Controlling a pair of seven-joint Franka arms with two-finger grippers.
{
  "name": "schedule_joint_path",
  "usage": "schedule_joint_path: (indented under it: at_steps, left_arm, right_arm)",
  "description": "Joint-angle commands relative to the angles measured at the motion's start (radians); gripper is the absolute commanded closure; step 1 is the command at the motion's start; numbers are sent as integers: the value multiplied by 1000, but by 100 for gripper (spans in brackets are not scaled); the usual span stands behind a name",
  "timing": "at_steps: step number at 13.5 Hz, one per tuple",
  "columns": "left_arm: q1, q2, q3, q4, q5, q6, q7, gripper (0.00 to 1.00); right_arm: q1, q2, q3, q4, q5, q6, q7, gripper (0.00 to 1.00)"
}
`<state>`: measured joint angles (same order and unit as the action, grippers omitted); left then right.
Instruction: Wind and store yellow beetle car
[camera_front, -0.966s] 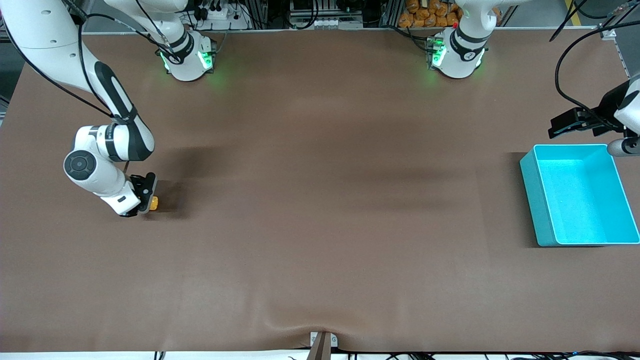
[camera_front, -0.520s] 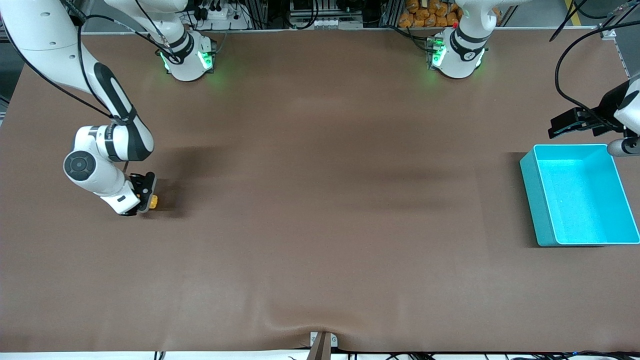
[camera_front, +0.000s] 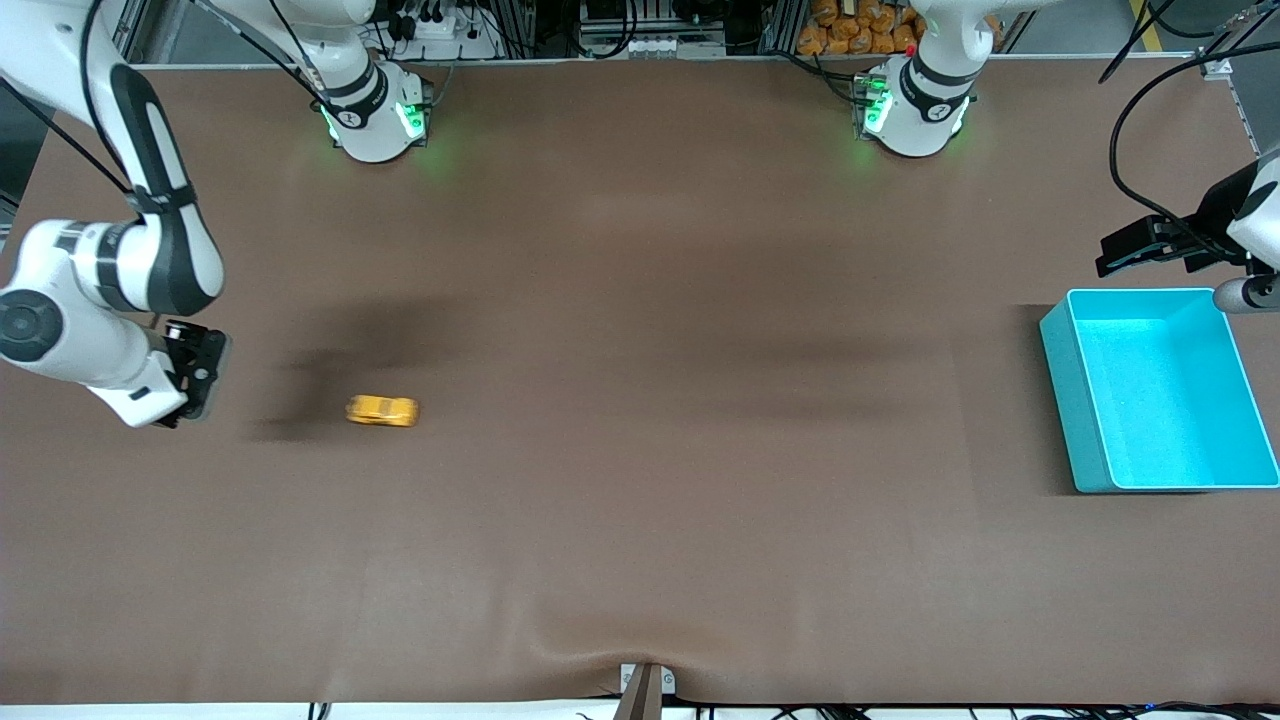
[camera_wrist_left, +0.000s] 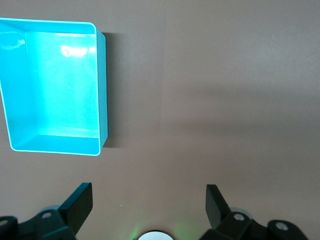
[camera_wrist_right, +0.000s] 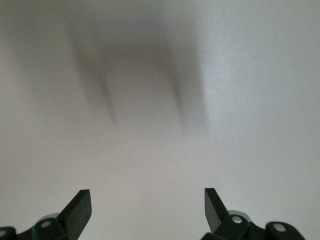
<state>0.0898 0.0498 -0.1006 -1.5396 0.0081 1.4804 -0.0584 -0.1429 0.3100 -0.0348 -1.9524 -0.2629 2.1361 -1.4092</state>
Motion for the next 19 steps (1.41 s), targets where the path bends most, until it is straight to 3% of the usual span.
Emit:
schedule_joint_path:
  at_steps: [1, 9, 16, 19]
  left_arm:
    - [-2, -11, 1, -4, 1, -8, 14, 0]
    - [-4, -14, 1, -2, 1, -8, 11, 0]
    - [-1, -5, -21, -25, 0, 3, -8, 0]
    - [10, -4, -18, -53, -7, 11, -52, 0]
  right_arm:
    - [-33, 0, 16, 16, 4, -22, -11, 0]
    - [-38, 4, 16, 40, 31, -21, -11, 0]
    - [-47, 12, 16, 176, 91, -22, -31, 0]
    - [-50, 11, 13, 233, 243, -24, -20, 0]
